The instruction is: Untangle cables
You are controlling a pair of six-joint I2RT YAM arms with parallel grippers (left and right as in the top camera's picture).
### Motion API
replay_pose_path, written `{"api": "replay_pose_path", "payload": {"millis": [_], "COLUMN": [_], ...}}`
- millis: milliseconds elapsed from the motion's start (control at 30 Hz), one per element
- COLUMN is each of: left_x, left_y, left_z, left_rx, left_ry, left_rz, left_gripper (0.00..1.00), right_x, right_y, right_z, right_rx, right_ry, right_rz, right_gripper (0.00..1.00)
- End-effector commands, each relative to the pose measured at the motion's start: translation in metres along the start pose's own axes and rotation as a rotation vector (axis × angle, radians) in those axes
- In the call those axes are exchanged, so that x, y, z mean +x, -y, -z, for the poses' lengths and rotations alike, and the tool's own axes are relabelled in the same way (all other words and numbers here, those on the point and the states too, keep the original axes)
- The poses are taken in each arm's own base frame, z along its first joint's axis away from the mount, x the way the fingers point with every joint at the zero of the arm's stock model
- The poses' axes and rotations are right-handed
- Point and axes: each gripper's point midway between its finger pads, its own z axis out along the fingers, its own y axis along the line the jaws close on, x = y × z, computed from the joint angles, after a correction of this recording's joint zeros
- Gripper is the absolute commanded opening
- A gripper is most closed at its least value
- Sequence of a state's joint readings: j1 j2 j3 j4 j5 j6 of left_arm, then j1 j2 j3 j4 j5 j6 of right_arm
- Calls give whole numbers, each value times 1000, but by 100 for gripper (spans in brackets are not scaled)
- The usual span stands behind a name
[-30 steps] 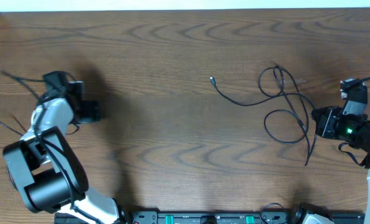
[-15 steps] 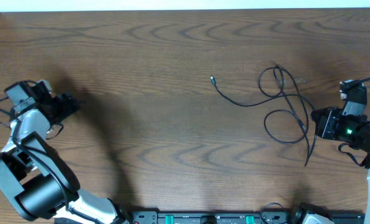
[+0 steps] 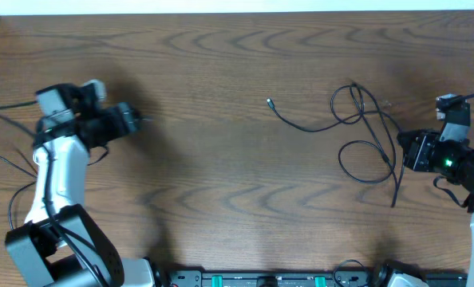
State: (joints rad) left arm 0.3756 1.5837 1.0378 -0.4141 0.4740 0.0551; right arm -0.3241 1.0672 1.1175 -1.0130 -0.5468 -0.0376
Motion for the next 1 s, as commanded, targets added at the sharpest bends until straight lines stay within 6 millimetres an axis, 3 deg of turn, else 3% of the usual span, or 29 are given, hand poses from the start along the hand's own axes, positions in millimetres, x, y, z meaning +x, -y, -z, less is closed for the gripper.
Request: {"api": "replay_pose_path", "payload": {"millis": [0, 133, 233, 267, 333, 433, 567, 767, 967], "left_x": [11, 29, 48, 53, 68, 80, 83, 87, 102], "left_y": [51, 103, 141, 150, 175, 193, 202, 207, 238], "left_z": [-12, -24, -29, -30, -31, -32, -32, -31, -22], "left_rx": [94, 170, 226, 240, 280, 314, 329, 345, 496], "left_ry": [-42, -89, -128, -138, -161, -170, -168, -175, -172], "left_rz": [-110, -251, -342, -364, -448, -537, -558, -566, -699], "left_gripper": [92, 92, 92, 92, 92, 92, 93, 92, 93], "right_x": [-5, -1, 10, 14, 26, 31, 31, 33, 25], "right_y": [-10, -19, -9, -6, 4, 13, 30, 78, 110], "right_z": [-13, -44, -77, -83, -102, -109, -109, -101, -91], "right_rx": [-70, -148, -134, -136, -133, -104, -3, 260, 460], "right_ry": [-22, -109, -214, -238, -317, -346, -346, -353, -316], "right_rz": [26, 26, 5, -8, -53, -65, -46, -44, -78], "right_gripper": [1, 1, 3, 11, 61, 83, 93, 98, 99]}}
